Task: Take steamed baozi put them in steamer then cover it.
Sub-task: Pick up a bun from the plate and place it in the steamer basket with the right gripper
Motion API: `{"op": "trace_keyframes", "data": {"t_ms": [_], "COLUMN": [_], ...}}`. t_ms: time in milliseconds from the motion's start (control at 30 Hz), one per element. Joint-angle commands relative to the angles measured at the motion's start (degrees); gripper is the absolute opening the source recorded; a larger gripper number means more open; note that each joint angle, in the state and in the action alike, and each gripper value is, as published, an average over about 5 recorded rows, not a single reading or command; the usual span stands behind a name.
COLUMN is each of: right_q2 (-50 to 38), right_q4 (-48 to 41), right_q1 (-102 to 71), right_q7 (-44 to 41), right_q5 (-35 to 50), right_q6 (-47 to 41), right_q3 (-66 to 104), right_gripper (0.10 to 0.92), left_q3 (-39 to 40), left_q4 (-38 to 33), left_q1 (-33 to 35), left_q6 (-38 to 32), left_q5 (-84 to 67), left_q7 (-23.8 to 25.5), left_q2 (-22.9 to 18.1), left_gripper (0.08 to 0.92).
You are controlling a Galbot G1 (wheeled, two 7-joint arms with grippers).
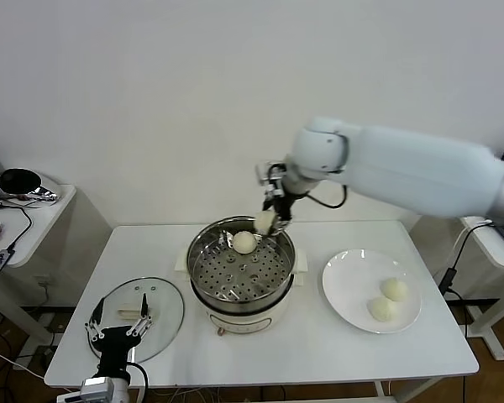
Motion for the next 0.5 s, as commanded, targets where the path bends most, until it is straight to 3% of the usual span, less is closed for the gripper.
{"op": "trace_keyframes", "data": {"t_ms": [33, 500], "right_q2": [10.34, 19.48], "right_q4": [-5.59, -17.48], "right_q1": [-4.62, -13.1], "right_q7": [4.09, 4.15], "right_q5": [3.65, 0.24], "right_q6": [-3.6, -3.6], "right_q3": [-0.79, 0.95], "right_gripper": [0.577, 0.577], "left_q3": [-0.13, -1.07], "left_q4": [0.12, 0.51], "left_q1": [0.04, -0.1], "left_q6": [-0.09, -0.33], "left_q5": [0.04, -0.13], "left_q7": [-0.02, -0.06], "left_q2": [0.02, 0.13], "left_gripper": [0.823, 0.823]}}
